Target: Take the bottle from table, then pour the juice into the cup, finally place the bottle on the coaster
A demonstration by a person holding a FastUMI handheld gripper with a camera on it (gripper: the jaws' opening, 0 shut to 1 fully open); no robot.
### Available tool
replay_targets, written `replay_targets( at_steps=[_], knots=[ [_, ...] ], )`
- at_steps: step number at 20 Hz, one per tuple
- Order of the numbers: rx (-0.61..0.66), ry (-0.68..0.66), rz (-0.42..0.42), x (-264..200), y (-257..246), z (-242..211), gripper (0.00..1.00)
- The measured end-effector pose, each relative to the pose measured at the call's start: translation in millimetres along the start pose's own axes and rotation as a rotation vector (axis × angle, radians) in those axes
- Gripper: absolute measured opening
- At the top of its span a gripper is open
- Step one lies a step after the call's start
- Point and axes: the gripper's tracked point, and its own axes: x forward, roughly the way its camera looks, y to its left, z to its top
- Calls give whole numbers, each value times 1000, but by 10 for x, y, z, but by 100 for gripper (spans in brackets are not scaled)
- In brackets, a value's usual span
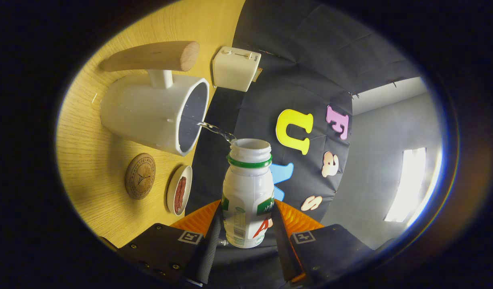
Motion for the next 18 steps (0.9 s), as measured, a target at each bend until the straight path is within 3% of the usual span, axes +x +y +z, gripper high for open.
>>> replay_targets(
  at_steps=[18],
  knots=[
    [-44,-10,-3,18,-48,7,66]
  ],
)
